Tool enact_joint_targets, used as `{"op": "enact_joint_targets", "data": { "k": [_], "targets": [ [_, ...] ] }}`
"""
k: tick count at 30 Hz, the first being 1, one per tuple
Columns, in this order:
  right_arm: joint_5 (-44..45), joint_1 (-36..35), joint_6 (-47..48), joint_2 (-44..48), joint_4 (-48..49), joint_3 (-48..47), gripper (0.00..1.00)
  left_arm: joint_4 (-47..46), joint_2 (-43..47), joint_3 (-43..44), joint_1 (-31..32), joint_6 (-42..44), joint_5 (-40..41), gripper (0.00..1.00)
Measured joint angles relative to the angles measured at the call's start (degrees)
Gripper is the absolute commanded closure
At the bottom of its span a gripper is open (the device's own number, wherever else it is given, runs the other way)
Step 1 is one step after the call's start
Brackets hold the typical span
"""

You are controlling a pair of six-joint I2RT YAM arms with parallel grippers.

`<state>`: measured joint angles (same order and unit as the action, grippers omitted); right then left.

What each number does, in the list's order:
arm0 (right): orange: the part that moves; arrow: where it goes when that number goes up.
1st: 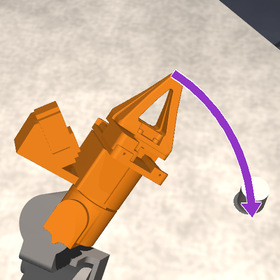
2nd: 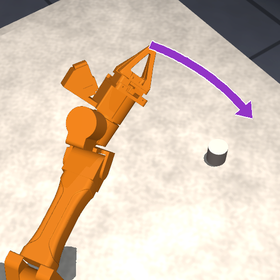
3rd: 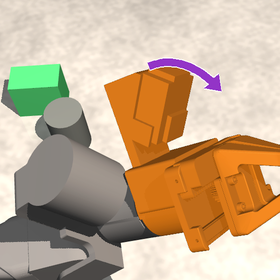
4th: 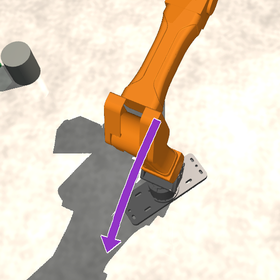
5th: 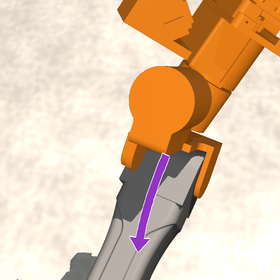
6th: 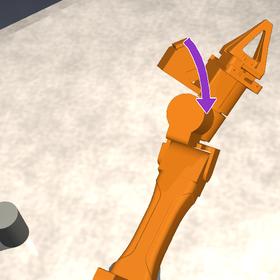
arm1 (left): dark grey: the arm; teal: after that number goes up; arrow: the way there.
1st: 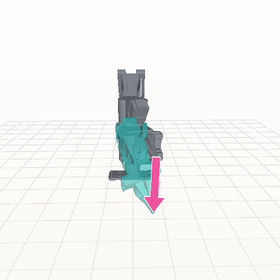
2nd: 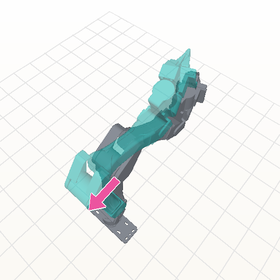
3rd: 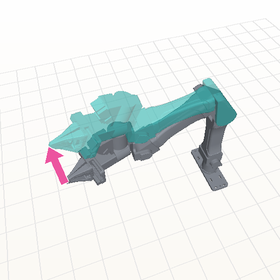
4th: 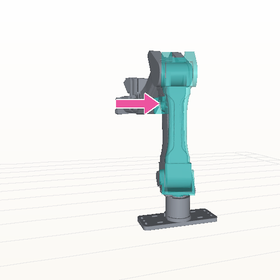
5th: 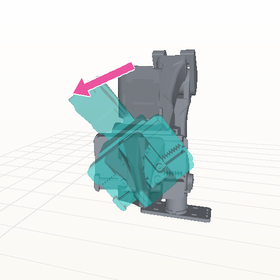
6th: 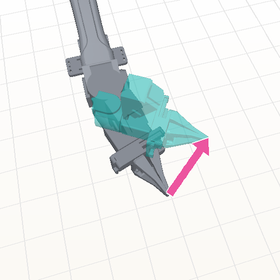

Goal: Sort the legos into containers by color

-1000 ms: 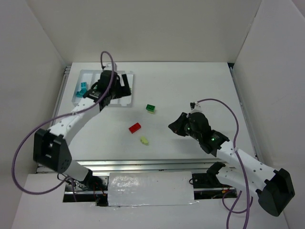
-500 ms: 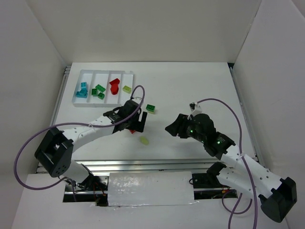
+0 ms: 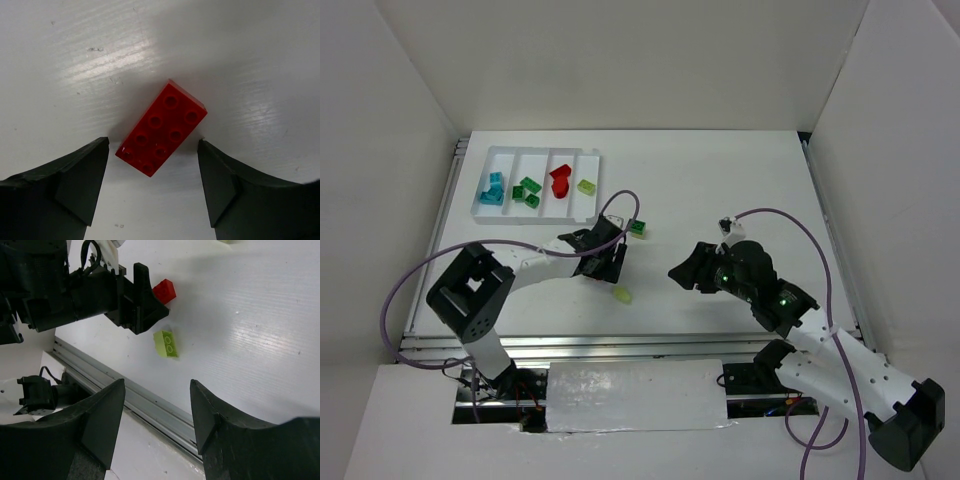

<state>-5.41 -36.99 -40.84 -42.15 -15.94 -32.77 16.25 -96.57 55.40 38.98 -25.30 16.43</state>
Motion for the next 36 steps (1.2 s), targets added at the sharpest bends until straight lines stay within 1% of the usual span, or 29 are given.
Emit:
{"op": "enact_joint_targets", "data": {
  "k": [1,2,4,5,6,7,8,9,11,15,20,22,25,28,31,35,36],
  "targets": [
    [0.0,0.0,0.0,0.1,0.0,0.0,0.38,-0.2,-0.6,0.0,-0.1,-0.4,-0.2,0.23],
    [0.0,0.0,0.1,0.3,0.0,0.0,0.38,-0.4,-0.7,0.2,-0.3,-0.3,-0.1,0.28],
    [0.0,0.0,0.1,0.4,0.0,0.0,0.38,-1.0,-0.7,0.4,-0.7,-0.4,-0.1,0.30],
    [0.0,-0.1,0.1,0.5,0.0,0.0,0.38,-1.2,-0.7,0.4,-1.0,-0.4,-0.1,0.33],
    [0.0,-0.1,0.1,0.5,0.0,0.1,0.38,-1.3,-0.7,0.4,-1.1,-0.4,-0.2,0.40],
    [0.0,-0.2,0.1,0.5,0.0,0.1,0.38,-1.4,-0.7,0.4,-1.4,-0.6,-0.2,0.50],
    [0.0,-0.2,0.1,0.5,0.0,0.2,0.38,-1.5,-0.7,0.4,-1.6,-0.7,-0.2,0.73],
    [0.0,-0.2,0.1,0.5,-0.1,0.2,0.38,-1.7,-0.7,0.4,-1.9,-0.5,-0.2,0.83],
    [0.0,-0.2,0.1,0.5,-0.1,0.2,0.38,-1.9,-0.7,0.5,-2.2,-0.6,-0.1,1.00],
    [0.0,-0.2,0.1,0.9,-0.2,0.2,0.38,-0.9,0.6,0.5,-2.6,-0.6,-0.2,1.00],
    [0.0,-0.2,0.3,1.4,-0.2,0.2,0.38,1.5,9.1,1.4,-3.6,-0.9,0.0,1.00],
    [0.0,-0.2,0.3,1.4,-0.2,0.2,0.38,2.4,12.1,4.2,-5.9,-1.9,0.7,1.00],
    [-0.1,-0.2,0.3,1.4,-0.2,0.5,0.38,2.3,12.7,8.9,-12.7,-4.2,2.6,1.00],
    [-0.1,-0.2,0.3,1.3,-0.2,0.5,0.38,2.5,9.2,14.0,-21.0,-6.4,3.3,1.00],
    [-0.2,-0.2,0.3,1.3,-0.1,0.5,0.38,3.6,0.9,22.1,-27.0,-7.3,3.9,1.00],
    [-0.4,-0.2,0.3,1.3,-0.2,0.5,0.38,5.4,-10.8,33.1,-29.3,-8.0,3.3,1.00],
    [-0.4,-0.2,0.3,1.3,-0.2,0.5,0.37,5.6,-13.4,35.2,-29.4,-8.0,2.9,0.98]
  ]
}}
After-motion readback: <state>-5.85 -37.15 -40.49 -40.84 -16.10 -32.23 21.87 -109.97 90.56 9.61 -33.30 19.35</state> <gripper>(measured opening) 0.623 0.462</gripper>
